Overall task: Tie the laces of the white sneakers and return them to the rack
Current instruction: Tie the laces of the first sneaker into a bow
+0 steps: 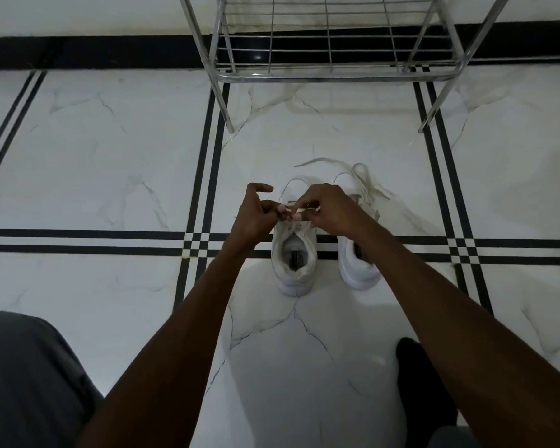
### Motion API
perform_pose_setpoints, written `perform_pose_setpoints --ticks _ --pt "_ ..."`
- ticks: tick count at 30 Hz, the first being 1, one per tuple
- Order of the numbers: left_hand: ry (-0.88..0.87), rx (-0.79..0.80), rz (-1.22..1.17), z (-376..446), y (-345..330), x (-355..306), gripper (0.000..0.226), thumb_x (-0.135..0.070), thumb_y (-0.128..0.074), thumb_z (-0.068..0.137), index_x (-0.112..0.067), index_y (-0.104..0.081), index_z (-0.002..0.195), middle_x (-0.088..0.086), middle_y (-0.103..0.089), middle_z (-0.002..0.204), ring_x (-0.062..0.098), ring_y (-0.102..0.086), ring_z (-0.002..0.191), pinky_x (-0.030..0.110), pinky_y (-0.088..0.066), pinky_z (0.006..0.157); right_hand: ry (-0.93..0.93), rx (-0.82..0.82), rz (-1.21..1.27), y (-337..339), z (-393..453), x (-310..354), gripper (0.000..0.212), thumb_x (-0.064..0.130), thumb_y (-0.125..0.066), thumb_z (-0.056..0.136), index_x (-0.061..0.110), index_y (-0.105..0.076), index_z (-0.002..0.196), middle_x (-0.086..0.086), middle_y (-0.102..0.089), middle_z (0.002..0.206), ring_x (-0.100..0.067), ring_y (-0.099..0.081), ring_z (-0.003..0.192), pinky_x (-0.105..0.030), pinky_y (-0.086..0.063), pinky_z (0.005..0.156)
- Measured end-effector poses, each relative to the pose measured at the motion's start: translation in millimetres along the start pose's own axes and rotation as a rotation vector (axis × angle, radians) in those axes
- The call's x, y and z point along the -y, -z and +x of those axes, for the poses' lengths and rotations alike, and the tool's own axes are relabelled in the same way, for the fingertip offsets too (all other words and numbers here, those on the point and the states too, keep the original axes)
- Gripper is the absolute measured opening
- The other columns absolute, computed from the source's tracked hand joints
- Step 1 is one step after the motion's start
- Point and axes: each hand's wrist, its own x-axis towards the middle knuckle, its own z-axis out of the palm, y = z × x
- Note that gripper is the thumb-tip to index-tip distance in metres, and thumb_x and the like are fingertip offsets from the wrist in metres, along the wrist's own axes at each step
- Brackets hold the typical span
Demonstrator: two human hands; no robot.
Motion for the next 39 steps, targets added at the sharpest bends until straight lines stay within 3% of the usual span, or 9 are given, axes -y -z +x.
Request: perform_pose_setpoints --ticks 2,6,12,19,22,25,30,35,39 --pt "-0.005 0.004 -0.003 1.1 -0.8 2.3 0.047 -0.002 -0.062 0.095 -0.011 -0.041 0.137 0.016 -0.077 0.103 0.025 -0.074 0.093 0.025 -0.058 0.08 0.036 -0.05 -0.089 0.8 1.5 4.1 0.013 0.011 -0.079 0.081 0.01 -0.082 0.095 0.001 -0.073 0.091 -0.008 -0.061 0.079 -0.008 -0.043 0.066" --pt "-0.019 0.023 -0.034 0.8 2.3 3.4 0.046 0.0 -0.05 0.098 -0.013 -0.045 0.142 0.013 -0.076 0.112 0.016 -0.072 0.096 0.023 -0.053 0.081 0.01 -0.259 -0.125 -12.7 1.4 3.2 0.006 0.014 -0.077 0.076 0.02 -0.078 0.077 0.004 -0.074 0.079 -0.012 -0.066 0.072 -0.033 -0.057 0.066" --pt "-0.178 0.1 0.108 1.1 -2.8 1.5 0.041 0.006 -0.054 0.095 -0.009 -0.065 0.131 0.005 -0.072 0.123 0.012 -0.068 0.112 0.028 -0.058 0.09 -0.127 -0.376 0.191 -20.7 2.6 6.7 0.006 0.008 -0.078 0.075 0.013 -0.078 0.078 0.005 -0.075 0.075 0.002 -0.066 0.061 -0.011 -0.051 0.06" --pt "-0.154 -0.192 0.309 2.1 9.1 4.2 0.008 -0.018 -0.074 0.089 -0.016 -0.081 0.093 -0.005 -0.078 0.085 0.012 -0.074 0.078 0.029 -0.061 0.075 -0.257 -0.342 0.104 -3.4 -7.7 -15.2 0.018 0.024 -0.089 0.072 0.01 -0.081 0.08 -0.006 -0.079 0.079 -0.016 -0.073 0.072 -0.03 -0.061 0.074" --pt "-0.116 -0.236 0.404 -6.1 26.8 14.7 0.012 -0.016 -0.075 0.088 -0.011 -0.081 0.097 0.004 -0.079 0.088 0.009 -0.071 0.076 0.014 -0.052 0.068 -0.382 -0.326 -0.065 8.2 -19.8 -33.7 0.018 0.027 -0.089 0.072 0.011 -0.08 0.075 -0.005 -0.079 0.084 -0.018 -0.073 0.085 -0.031 -0.059 0.082" --pt "-0.067 -0.243 0.41 -17.1 34.6 25.1 0.014 -0.017 -0.076 0.088 -0.005 -0.079 0.095 0.006 -0.076 0.081 0.006 -0.067 0.069 0.002 -0.043 0.055 -0.411 -0.29 -0.199 9.2 -26.7 -35.7 0.024 0.024 -0.085 0.077 0.002 -0.077 0.077 -0.013 -0.078 0.089 -0.026 -0.071 0.091 -0.024 -0.048 0.071" --pt "-0.021 -0.276 0.422 -24.5 31.5 31.4 0.014 -0.018 -0.076 0.088 -0.005 -0.075 0.09 -0.001 -0.068 0.069 0.005 -0.06 0.06 0.006 -0.042 0.047 -0.377 -0.33 -0.306 -0.1 -29.8 -37.3 0.016 0.014 -0.08 0.076 0.0 -0.074 0.079 -0.016 -0.072 0.083 -0.03 -0.066 0.088 -0.028 -0.044 0.065" --pt "0.006 -0.345 0.426 -27.9 30.1 34.8 0.009 -0.017 -0.077 0.084 -0.008 -0.074 0.084 0.001 -0.069 0.069 0.02 -0.069 0.068 0.04 -0.062 0.069 -0.413 -0.318 -0.331 -0.8 -27.7 -32.3 0.017 0.012 -0.081 0.076 -0.003 -0.073 0.078 -0.015 -0.073 0.08 -0.027 -0.069 0.08 -0.025 -0.043 0.06" --pt "0.003 -0.336 0.379 -30.7 29.2 35.0 0.013 -0.017 -0.077 0.086 -0.004 -0.077 0.088 0.004 -0.072 0.075 0.01 -0.065 0.066 0.026 -0.053 0.063 -0.339 -0.338 -0.386 -8.1 -25.8 -33.3 0.023 0.005 -0.074 0.079 0.01 -0.054 0.069 -0.012 -0.053 0.069 -0.025 -0.054 0.065 -0.02 -0.027 0.051"
